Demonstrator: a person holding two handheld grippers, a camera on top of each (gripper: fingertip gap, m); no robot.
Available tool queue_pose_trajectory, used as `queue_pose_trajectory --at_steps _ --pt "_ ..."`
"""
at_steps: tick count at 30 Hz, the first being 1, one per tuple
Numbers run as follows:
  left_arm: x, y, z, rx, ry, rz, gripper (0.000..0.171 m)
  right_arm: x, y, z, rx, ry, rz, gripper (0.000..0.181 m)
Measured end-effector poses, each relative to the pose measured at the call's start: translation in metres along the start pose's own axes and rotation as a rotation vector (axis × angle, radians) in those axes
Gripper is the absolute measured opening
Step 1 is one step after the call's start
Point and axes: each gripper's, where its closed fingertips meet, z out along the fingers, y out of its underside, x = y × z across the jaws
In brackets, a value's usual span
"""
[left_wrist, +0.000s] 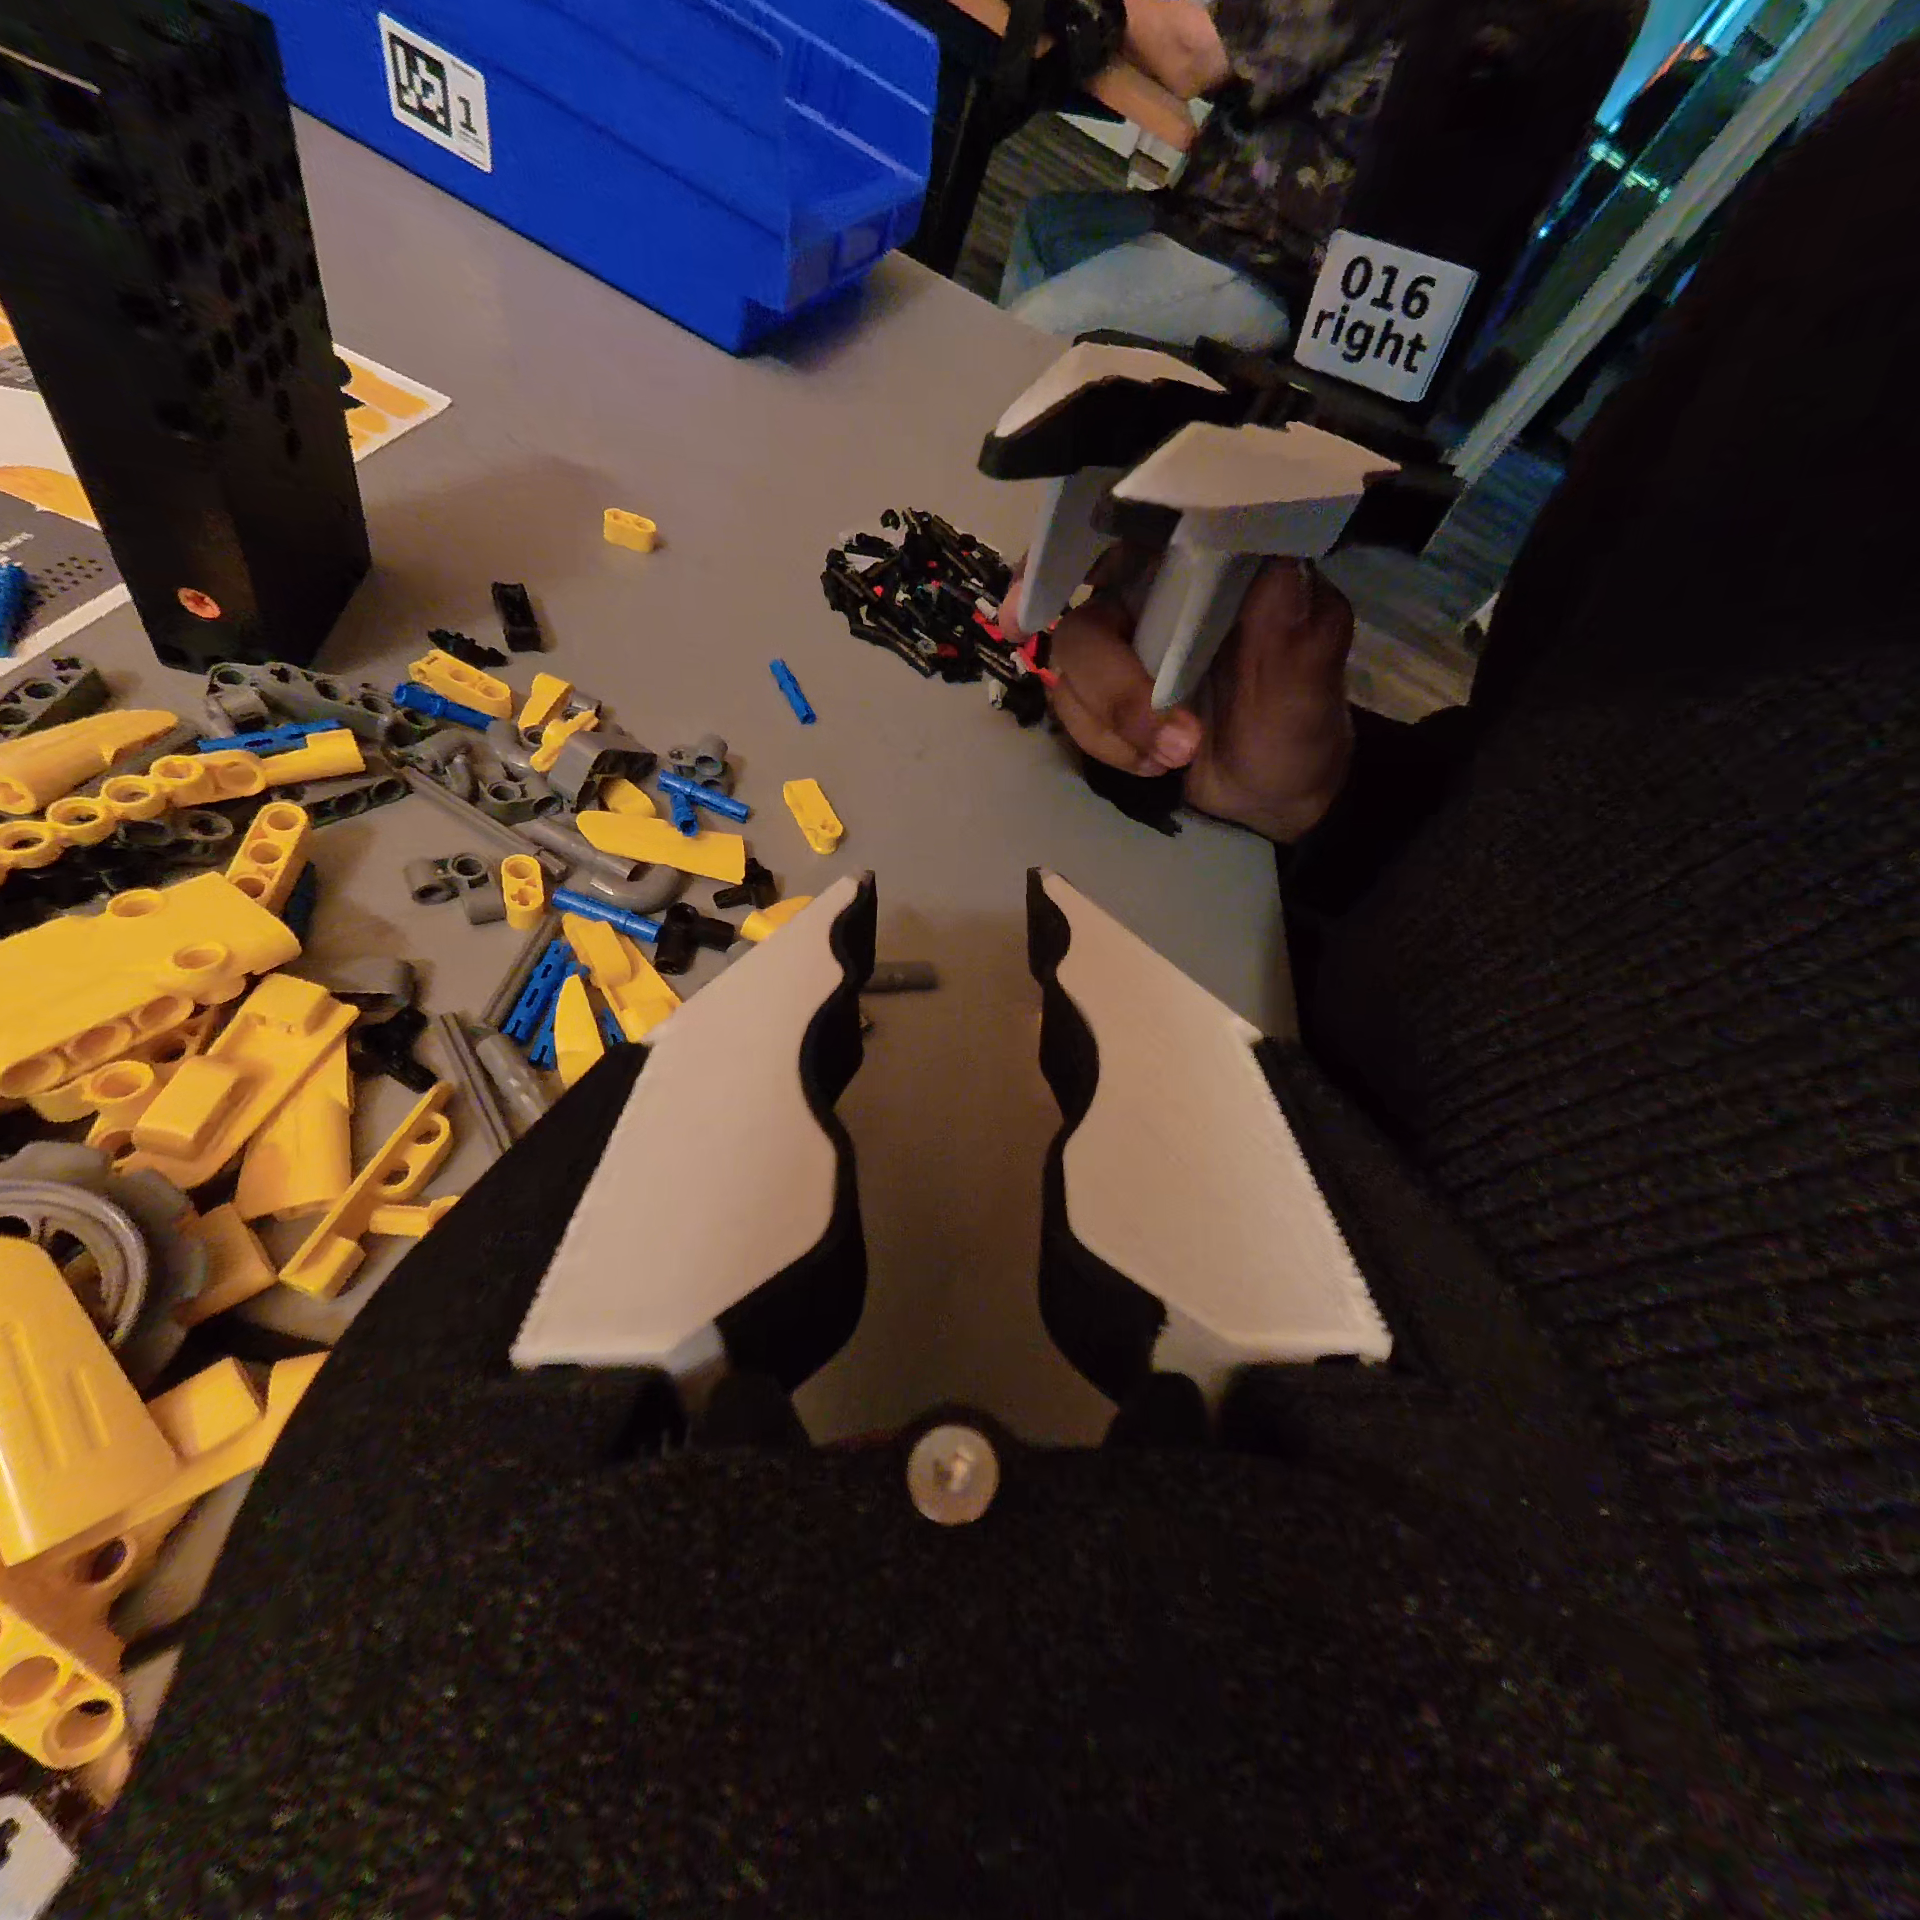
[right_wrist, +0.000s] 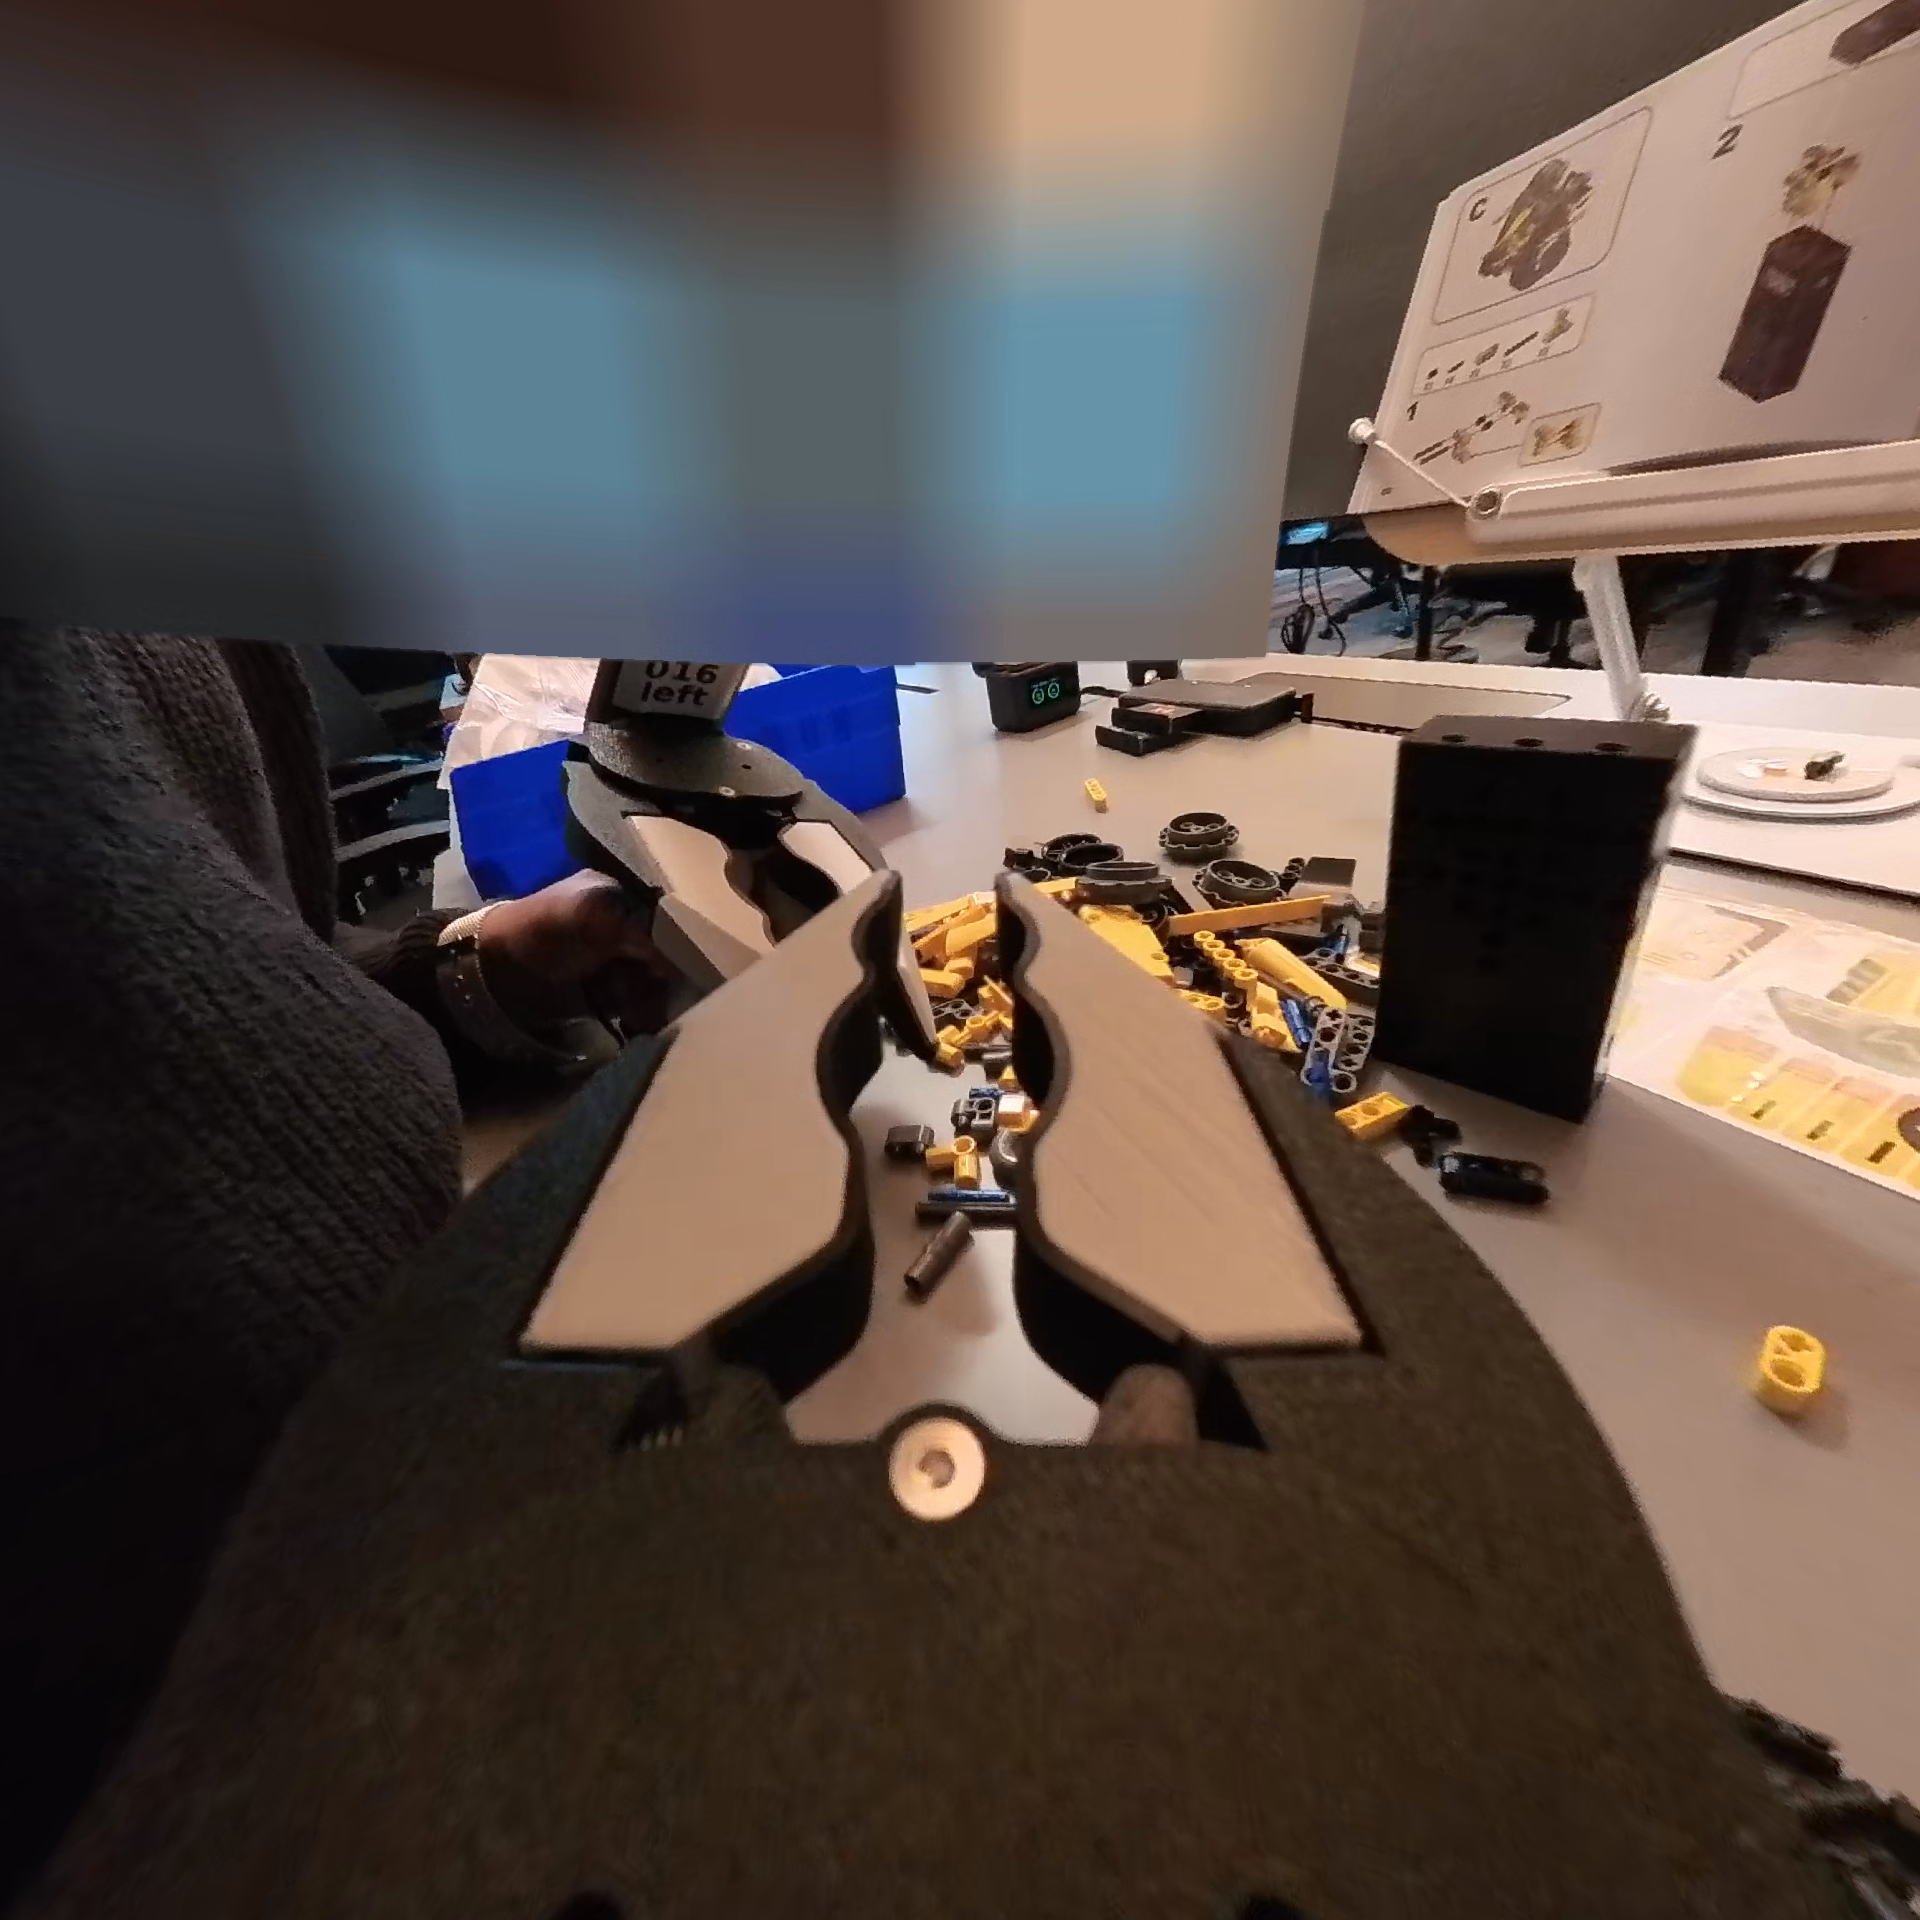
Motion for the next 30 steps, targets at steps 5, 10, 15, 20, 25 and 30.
queue_pose_trajectory --at_steps 5,10,15,20,25,30 --pt "-0.001 -0.001 -0.001 0.012 -0.001 -0.005 0.028 0.003 -0.001 -0.003 0.01 0.088 -0.063 0.017" --pt "0.002 0.0 0.0 -0.002 0.017 0.002 0.028 0.001 0.005 -0.001 -0.023 0.092 -0.017 0.017" --pt "0.002 -0.017 -0.017 0.146 -0.031 0.046 0.028 -0.006 0.004 -0.003 -0.01 0.096 -0.034 0.017" --pt "-0.012 -0.044 -0.067 0.367 -0.19 0.061 0.028 -0.009 -0.005 -0.012 0.06 0.081 -0.017 0.018" --pt "-0.041 -0.042 -0.132 0.543 -0.484 0.159 0.027 -0.011 -0.011 -0.017 0.108 0.053 0.014 0.018" --pt "-0.052 -0.042 -0.144 0.6 -0.522 0.099 0.027 -0.017 -0.009 -0.014 0.09 0.007 0.023 0.018"
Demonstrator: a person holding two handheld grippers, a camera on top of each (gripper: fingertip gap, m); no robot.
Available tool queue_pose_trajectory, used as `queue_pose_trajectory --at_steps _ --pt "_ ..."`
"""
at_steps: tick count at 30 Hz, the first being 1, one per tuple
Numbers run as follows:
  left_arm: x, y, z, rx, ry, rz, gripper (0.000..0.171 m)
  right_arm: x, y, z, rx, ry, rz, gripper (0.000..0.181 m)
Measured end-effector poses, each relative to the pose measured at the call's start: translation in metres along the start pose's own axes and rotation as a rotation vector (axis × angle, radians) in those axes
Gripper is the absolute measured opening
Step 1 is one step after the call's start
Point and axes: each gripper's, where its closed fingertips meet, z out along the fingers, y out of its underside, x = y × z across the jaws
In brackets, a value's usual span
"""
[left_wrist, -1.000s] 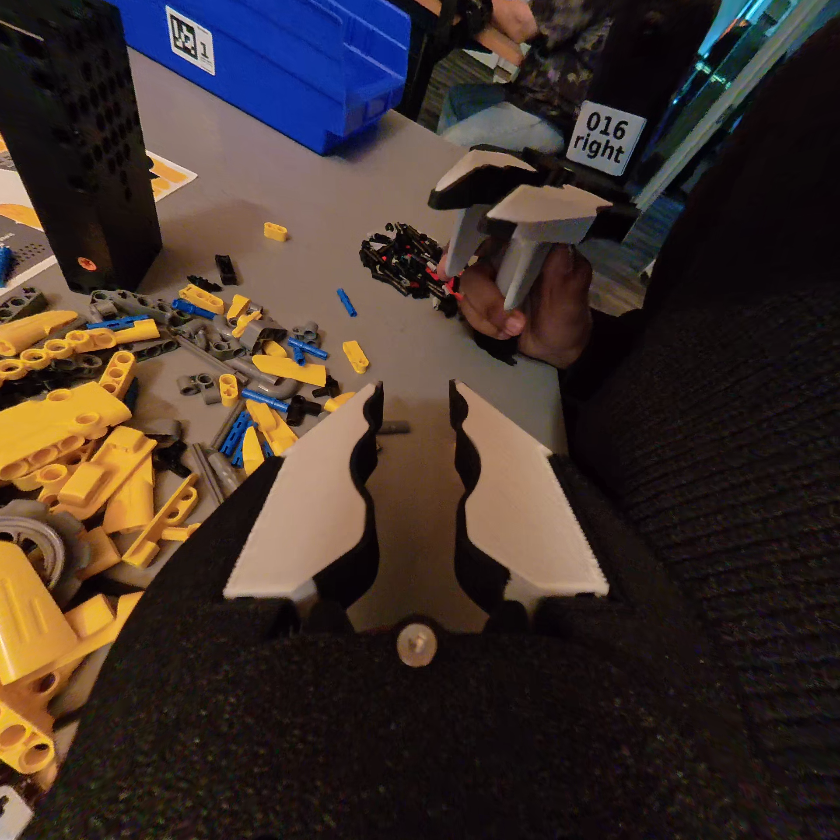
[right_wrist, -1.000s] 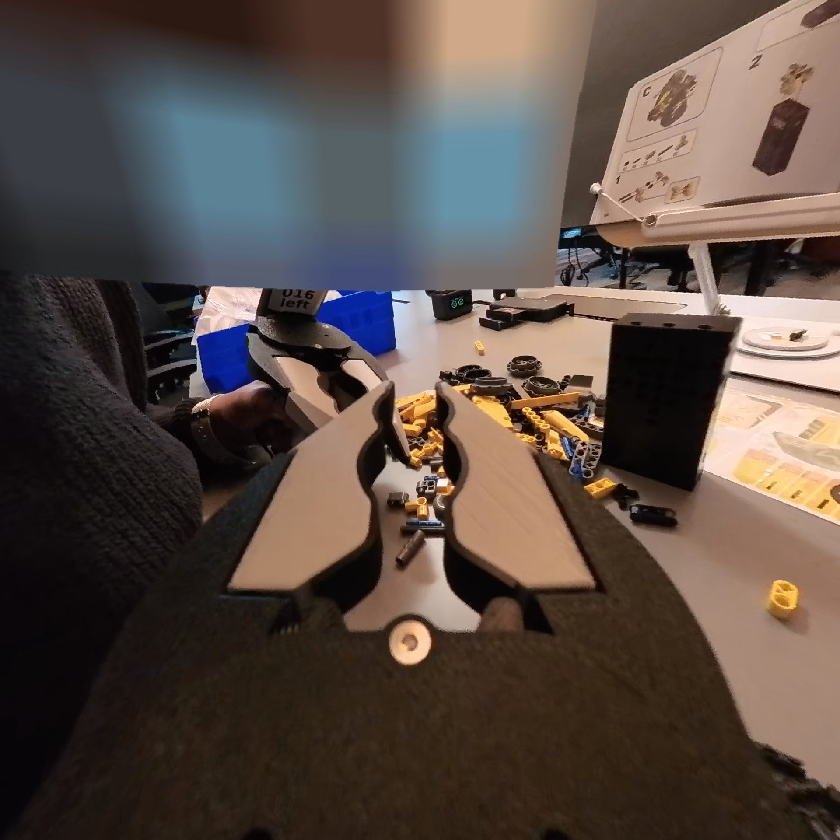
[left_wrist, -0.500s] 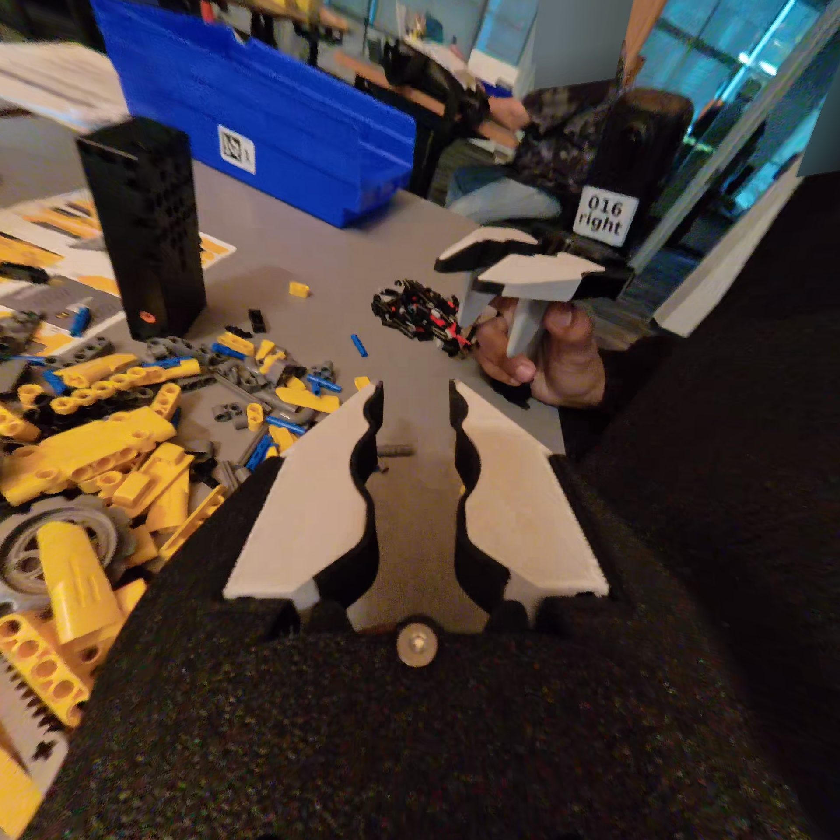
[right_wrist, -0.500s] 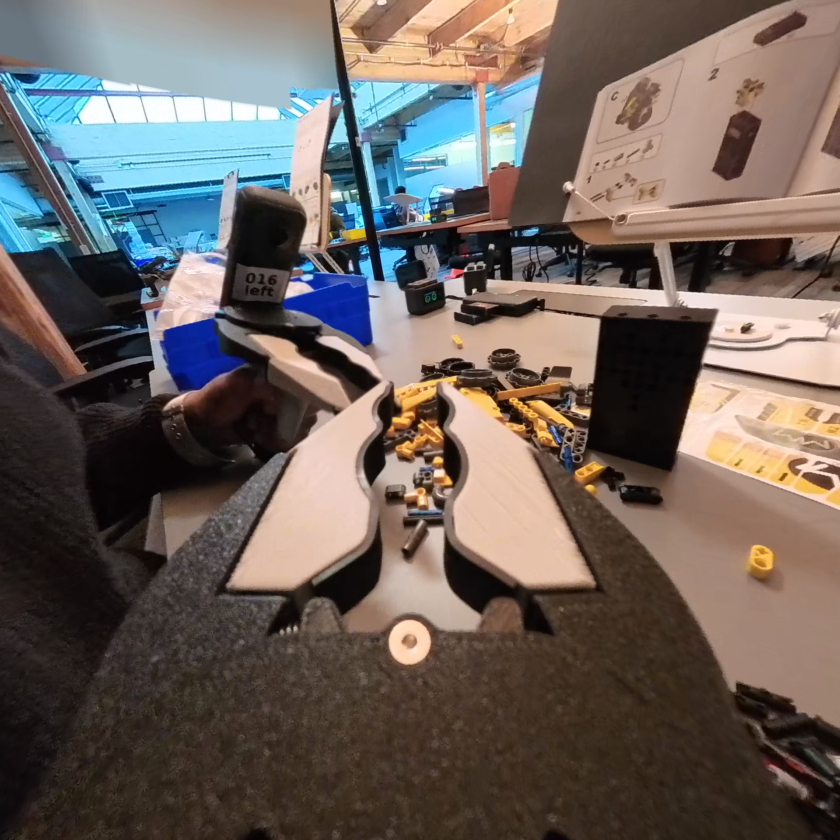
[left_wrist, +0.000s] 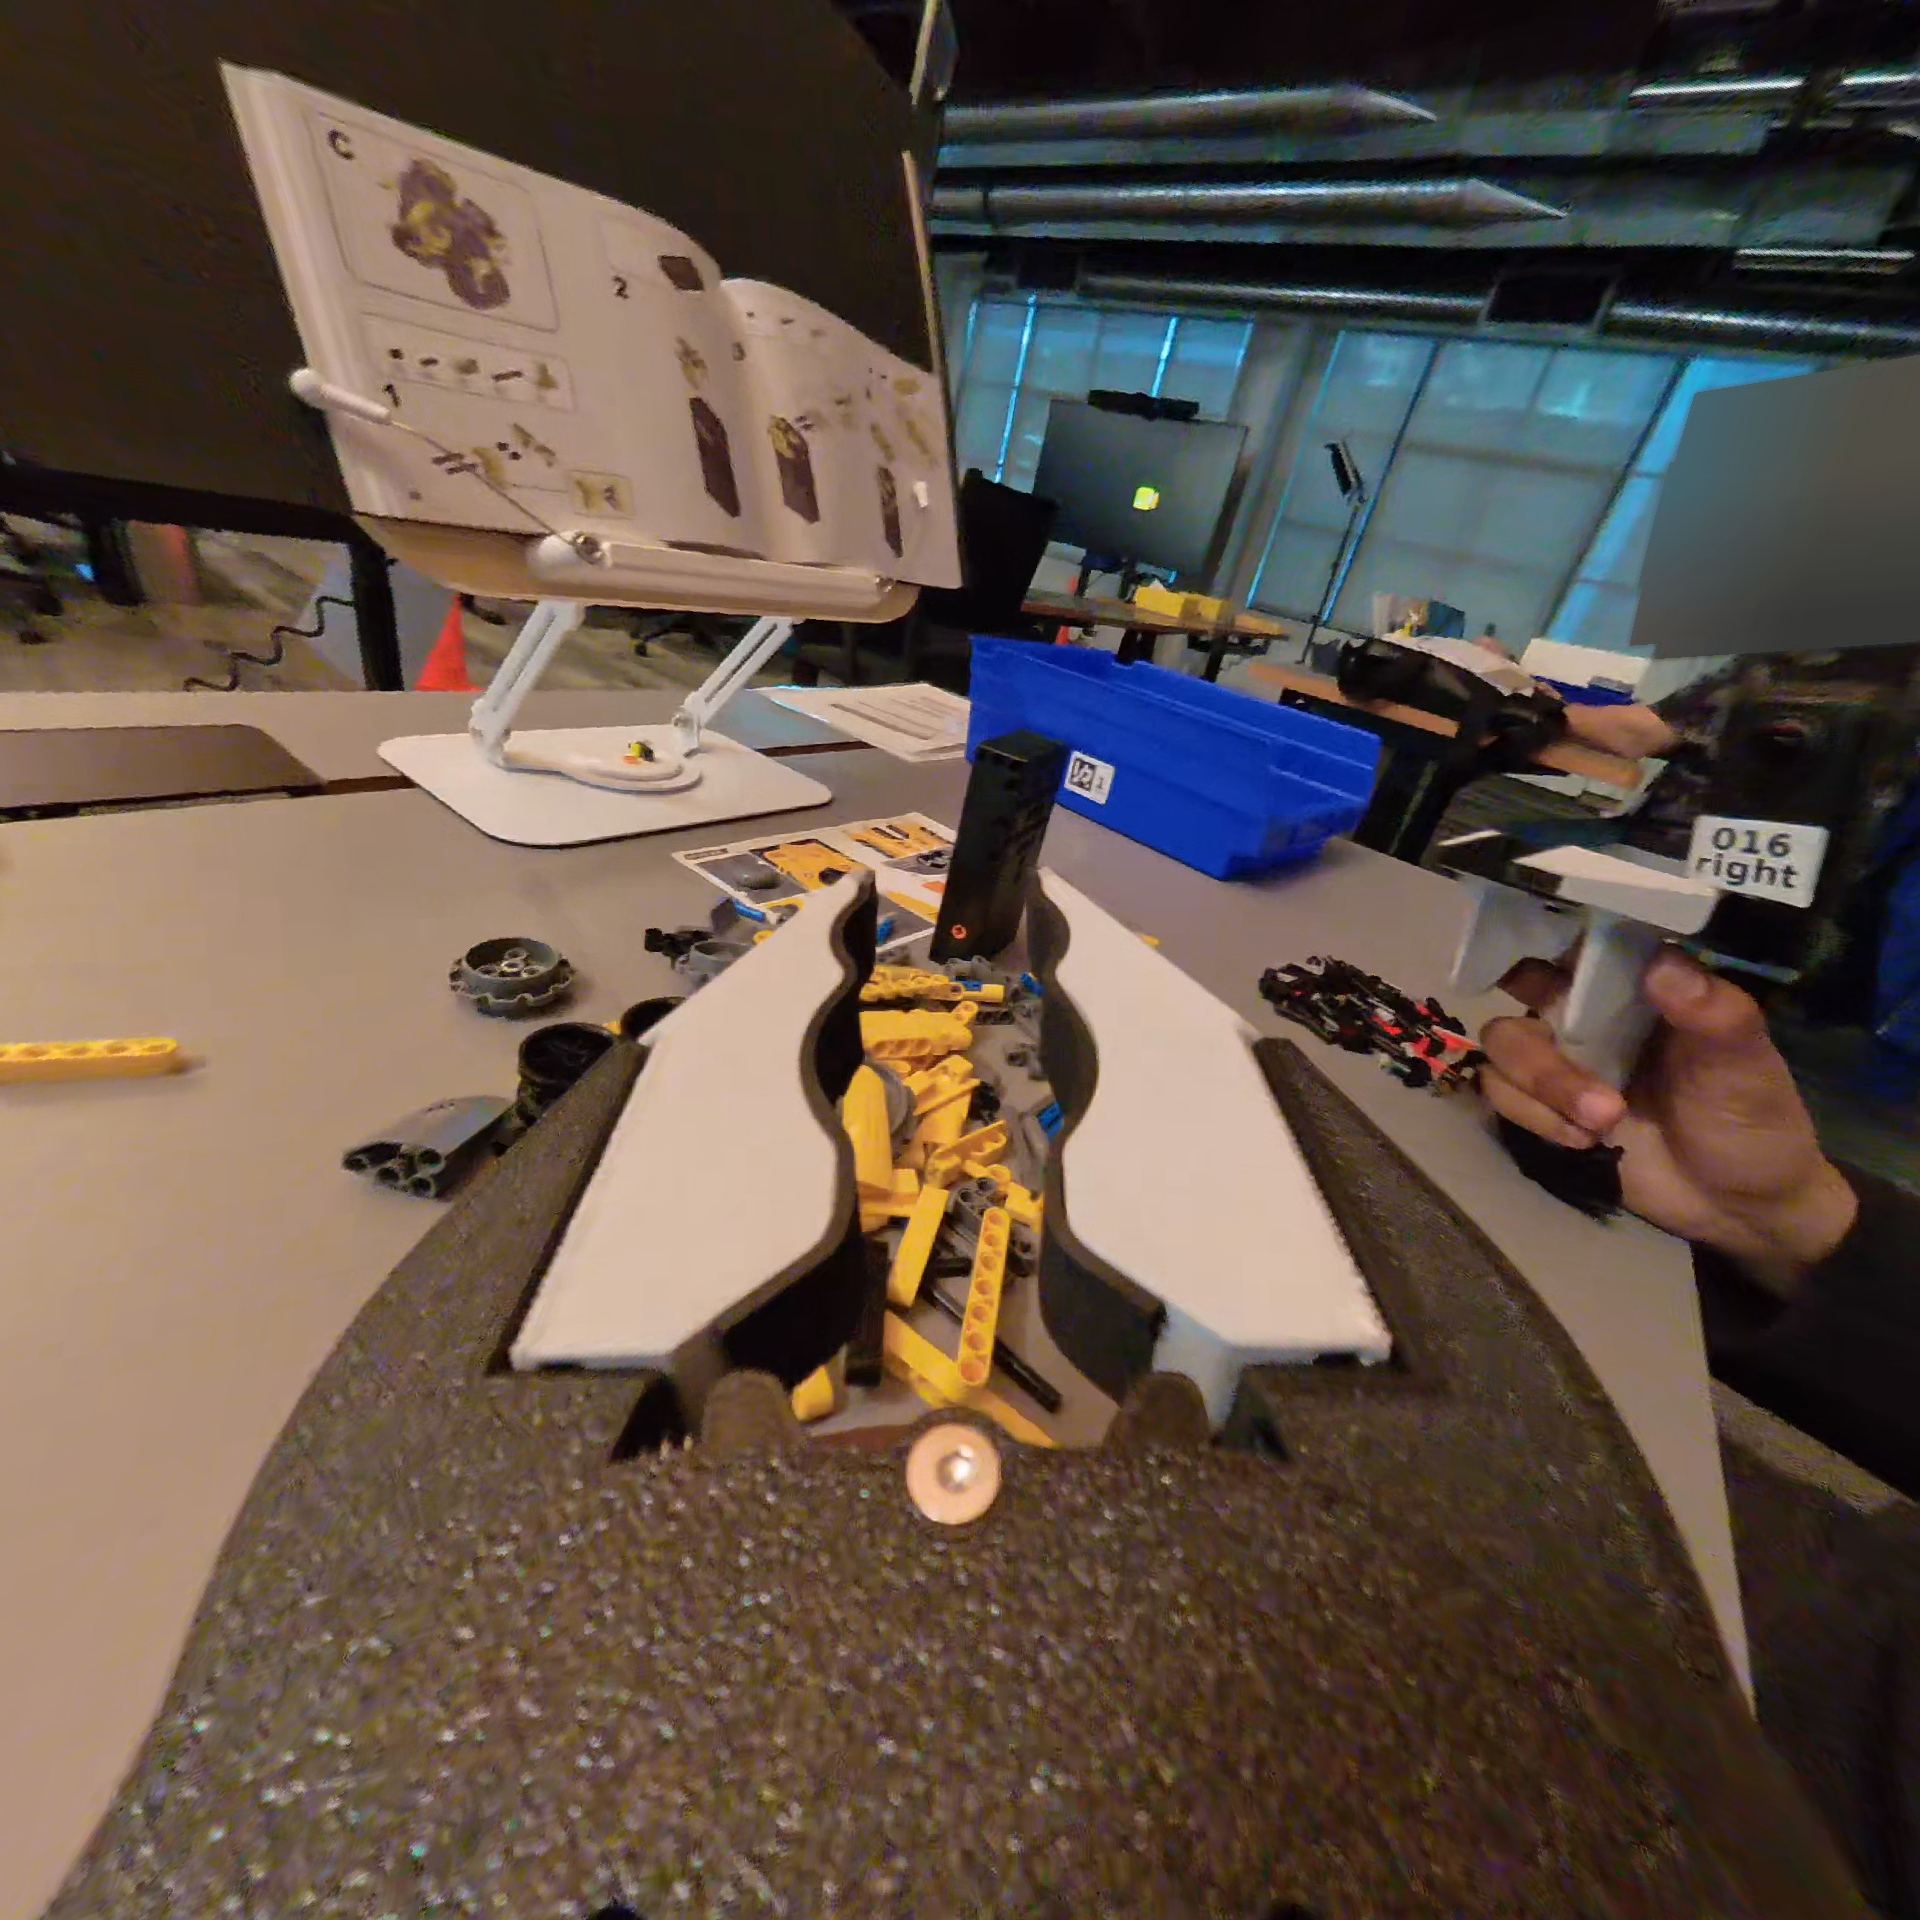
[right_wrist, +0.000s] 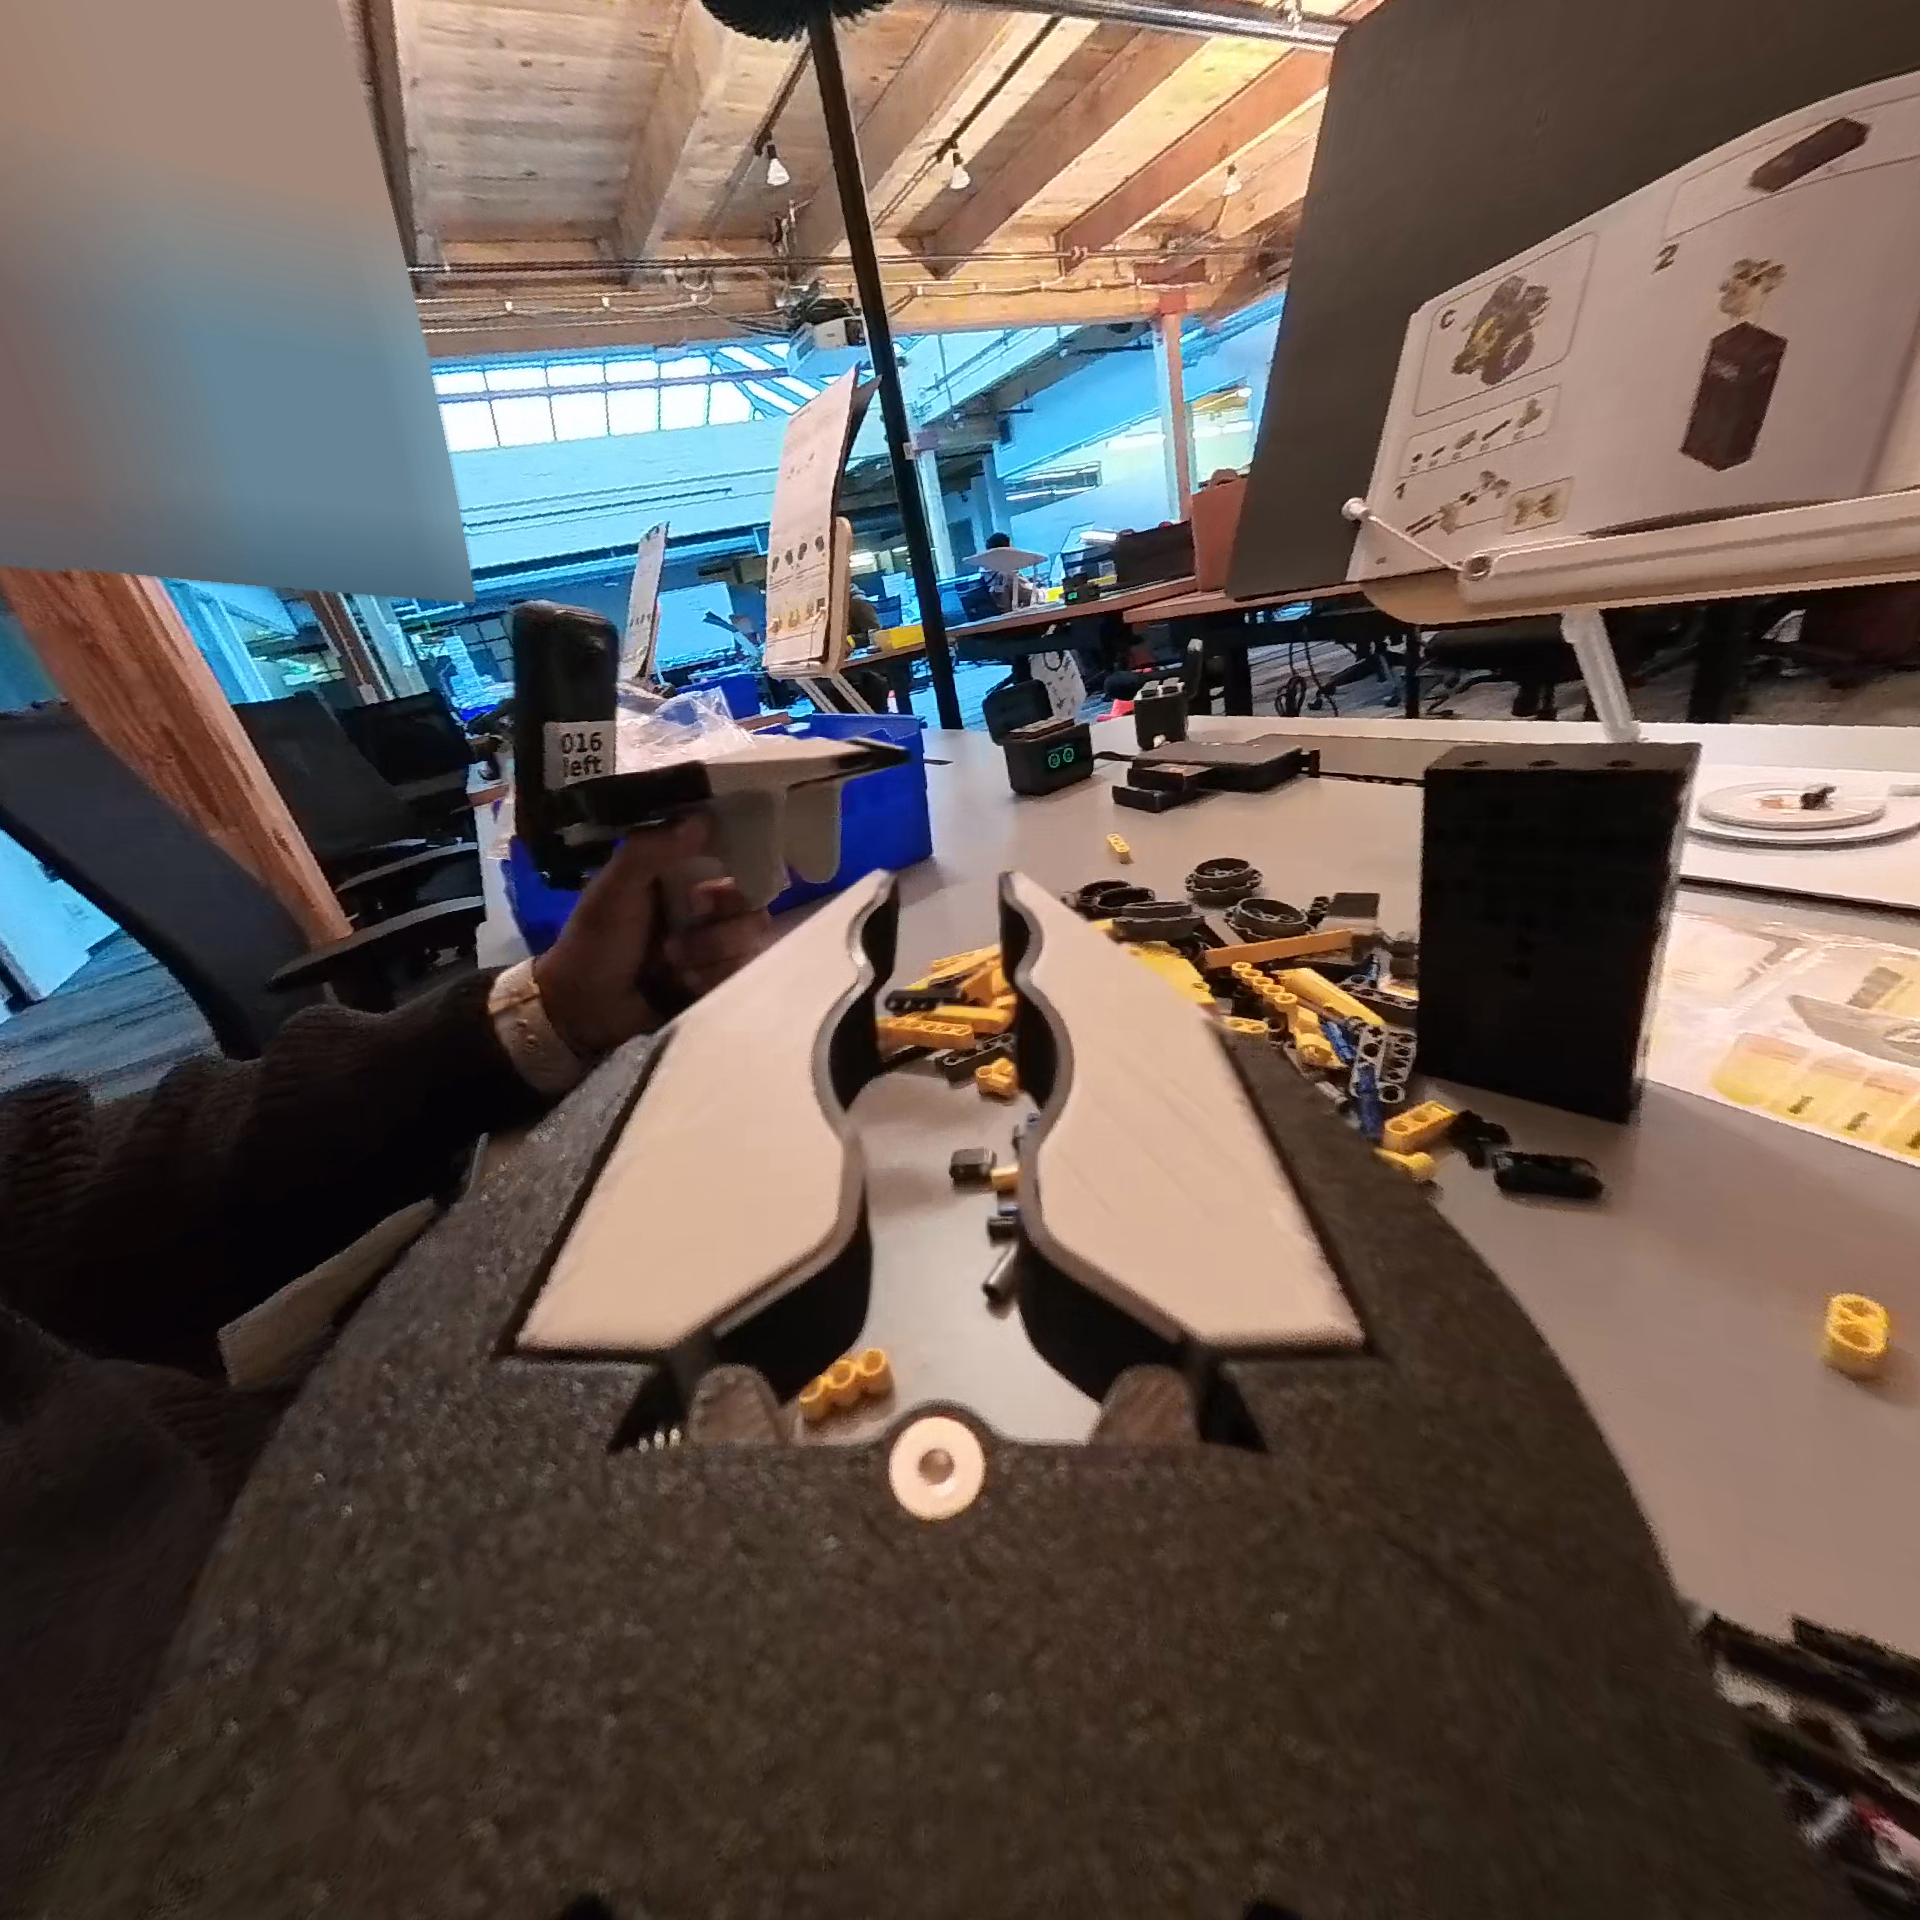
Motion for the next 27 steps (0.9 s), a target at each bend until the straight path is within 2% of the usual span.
queue_pose_trajectory --at_steps 3,6,8,11,13,17,21,23,27 --pt "-0.004 0.005 0.004 -0.031 -0.006 -0.025 0.027 -0.001 -0.002 -0.004 0.023 0.004 0.035 0.018" --pt "-0.006 0.006 0.006 -0.042 0.001 -0.053 0.027 0.009 -0.019 -0.022 0.162 0.096 0.044 0.017" --pt "-0.012 0.005 0.007 -0.034 -0.018 -0.07 0.027 0.015 -0.03 -0.035 0.25 0.146 0.048 0.017" --pt "-0.018 -0.002 0.006 0.017 -0.06 -0.049 0.027 0.02 -0.033 -0.041 0.288 0.163 0.077 0.017" --pt "-0.016 -0.005 0.004 0.037 -0.071 -0.004 0.027 0.027 -0.033 -0.043 0.294 0.199 0.096 0.017" --pt "-0.004 -0.009 0.005 0.043 -0.105 0.165 0.027 0.022 -0.028 -0.036 0.242 0.179 0.074 0.017" --pt "0.032 -0.028 -0.007 0.151 0.069 0.169 0.027 0.01 -0.025 -0.028 0.205 0.143 0.014 0.017" --pt "0.028 -0.033 -0.016 0.184 0.06 0.147 0.027 0.007 -0.022 -0.024 0.187 0.128 -0.002 0.017" --pt "0.0 -0.022 -0.016 0.124 -0.04 0.086 0.027 0.005 -0.02 -0.022 0.173 0.086 0.039 0.017"
